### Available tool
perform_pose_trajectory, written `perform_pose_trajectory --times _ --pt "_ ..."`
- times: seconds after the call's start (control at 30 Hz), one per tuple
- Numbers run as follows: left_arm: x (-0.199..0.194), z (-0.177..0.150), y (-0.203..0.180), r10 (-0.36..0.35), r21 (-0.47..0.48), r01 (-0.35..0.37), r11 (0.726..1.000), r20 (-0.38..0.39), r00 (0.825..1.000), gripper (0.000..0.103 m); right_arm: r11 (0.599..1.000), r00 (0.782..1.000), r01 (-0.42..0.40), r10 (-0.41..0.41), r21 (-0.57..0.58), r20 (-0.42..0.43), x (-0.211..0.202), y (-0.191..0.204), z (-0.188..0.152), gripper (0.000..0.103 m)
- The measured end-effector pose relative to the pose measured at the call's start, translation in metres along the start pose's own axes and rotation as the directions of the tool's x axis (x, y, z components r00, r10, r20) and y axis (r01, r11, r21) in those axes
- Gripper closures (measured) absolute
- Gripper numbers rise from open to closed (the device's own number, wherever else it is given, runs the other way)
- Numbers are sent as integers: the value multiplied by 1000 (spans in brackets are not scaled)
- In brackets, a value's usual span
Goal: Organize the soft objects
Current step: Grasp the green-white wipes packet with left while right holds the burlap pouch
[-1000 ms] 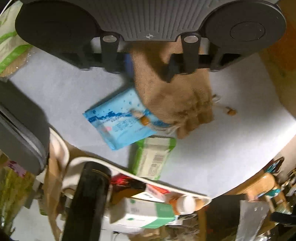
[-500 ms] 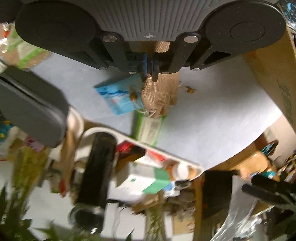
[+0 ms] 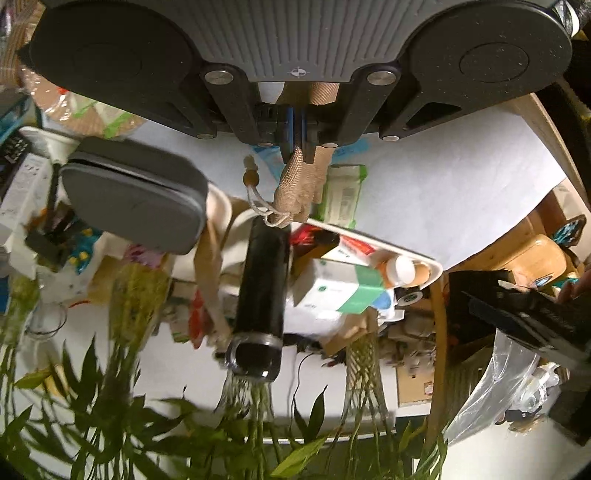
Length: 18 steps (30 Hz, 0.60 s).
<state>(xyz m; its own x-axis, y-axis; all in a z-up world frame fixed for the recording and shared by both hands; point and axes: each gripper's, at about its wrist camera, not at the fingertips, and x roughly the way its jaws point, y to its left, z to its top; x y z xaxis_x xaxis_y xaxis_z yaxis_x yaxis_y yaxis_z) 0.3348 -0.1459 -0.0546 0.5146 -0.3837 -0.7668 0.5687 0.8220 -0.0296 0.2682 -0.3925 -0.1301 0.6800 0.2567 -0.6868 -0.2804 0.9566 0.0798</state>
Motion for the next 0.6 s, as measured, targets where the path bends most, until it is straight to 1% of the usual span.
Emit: perform_pose_trajectory --times 0.17,0.23,0.3,0.43,0.53,0.6 --pt "27 15 -6 29 -46 -32 998 -56 998 25 998 998 56 -56 0 7 -6 3 -4 97" --pt "39 19 -5 31 -84 -37 996 -78 996 25 995 995 97 -97 7 4 -7 2 -5 97" --pt "55 24 -4 31 -135 -46 990 -110 993 25 992 993 121 -121 22 0 -9 -1 -7 97" --pt "92 31 0 44 -231 -84 969 -173 984 25 991 992 127 -128 51 0 -12 -6 -9 97" --pt "117 33 3 43 -271 -99 958 -205 978 25 990 992 123 -124 72 2 -14 -9 -9 97" --pt "137 33 6 48 -308 -122 944 -237 970 25 990 992 122 -123 75 5 -15 -10 -9 97"
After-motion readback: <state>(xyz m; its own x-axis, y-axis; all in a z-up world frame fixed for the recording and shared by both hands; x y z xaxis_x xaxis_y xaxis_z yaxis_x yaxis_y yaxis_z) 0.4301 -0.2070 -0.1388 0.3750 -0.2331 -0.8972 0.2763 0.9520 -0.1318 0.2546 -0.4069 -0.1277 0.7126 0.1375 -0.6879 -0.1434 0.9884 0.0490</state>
